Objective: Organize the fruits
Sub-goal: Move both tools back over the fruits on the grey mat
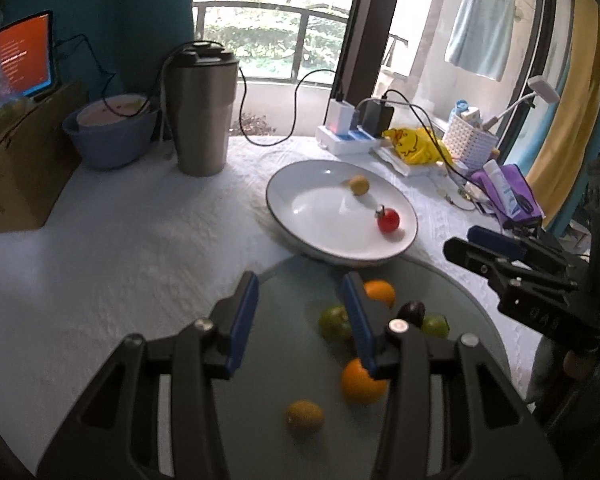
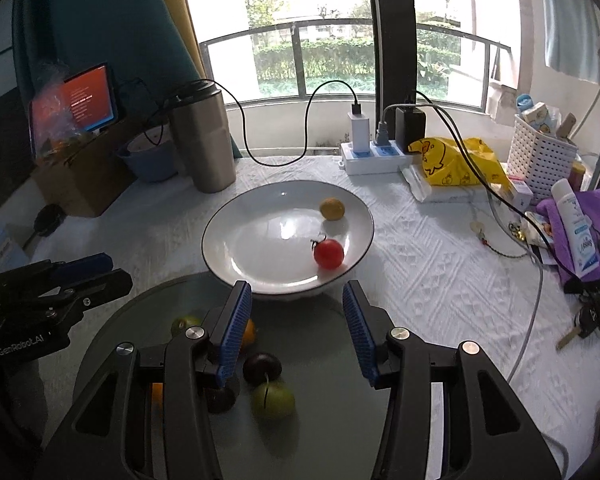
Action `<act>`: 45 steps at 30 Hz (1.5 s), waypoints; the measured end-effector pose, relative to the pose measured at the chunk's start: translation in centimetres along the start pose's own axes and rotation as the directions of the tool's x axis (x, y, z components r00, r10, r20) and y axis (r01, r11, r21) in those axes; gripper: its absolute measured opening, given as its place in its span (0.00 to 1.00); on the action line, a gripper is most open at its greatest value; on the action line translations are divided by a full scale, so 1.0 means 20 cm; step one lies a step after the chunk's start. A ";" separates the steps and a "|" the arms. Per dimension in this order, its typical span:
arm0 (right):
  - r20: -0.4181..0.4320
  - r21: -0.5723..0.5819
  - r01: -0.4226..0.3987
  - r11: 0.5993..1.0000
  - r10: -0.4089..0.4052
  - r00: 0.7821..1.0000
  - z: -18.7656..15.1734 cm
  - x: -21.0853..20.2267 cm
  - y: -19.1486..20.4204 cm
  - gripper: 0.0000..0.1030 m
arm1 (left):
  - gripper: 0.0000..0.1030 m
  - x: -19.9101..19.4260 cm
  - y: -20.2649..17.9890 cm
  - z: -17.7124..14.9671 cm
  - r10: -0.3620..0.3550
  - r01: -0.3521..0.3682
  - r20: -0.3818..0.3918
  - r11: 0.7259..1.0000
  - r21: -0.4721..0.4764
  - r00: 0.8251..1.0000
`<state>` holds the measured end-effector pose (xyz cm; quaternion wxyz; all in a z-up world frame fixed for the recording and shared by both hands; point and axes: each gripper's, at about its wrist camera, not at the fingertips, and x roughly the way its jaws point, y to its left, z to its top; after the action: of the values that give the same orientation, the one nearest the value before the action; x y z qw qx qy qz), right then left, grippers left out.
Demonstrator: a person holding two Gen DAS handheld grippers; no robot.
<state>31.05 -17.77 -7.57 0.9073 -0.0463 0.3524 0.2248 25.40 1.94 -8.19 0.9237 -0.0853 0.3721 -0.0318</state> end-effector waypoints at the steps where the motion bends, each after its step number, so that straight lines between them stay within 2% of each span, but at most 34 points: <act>1: -0.001 -0.001 0.000 1.000 0.000 1.000 -0.01 -0.01 0.00 0.49 | 0.44 0.00 0.00 -0.01 0.000 0.000 -0.003 1.000 -0.003 1.000; 18: -0.028 0.003 0.002 1.000 -0.002 1.000 -0.17 -0.10 -0.01 0.49 | 0.44 -0.05 -0.04 -0.21 0.022 -0.022 -0.034 0.999 -0.026 0.999; 32: -0.084 -0.006 -0.024 1.000 0.023 0.996 -0.31 -0.05 0.03 0.49 | 0.44 -0.01 -0.01 -0.39 0.030 -0.034 -0.090 0.998 -0.044 0.995; 45: -0.118 -0.004 -0.039 0.999 0.038 0.992 -0.33 0.04 0.04 0.49 | 0.44 0.04 -0.03 -0.39 0.047 -0.049 -0.102 0.999 -0.009 0.994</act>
<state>27.12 -18.29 -13.02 0.8803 -0.0555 0.4053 0.2401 20.56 0.24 -14.10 0.9037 -0.0801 0.4205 -0.0117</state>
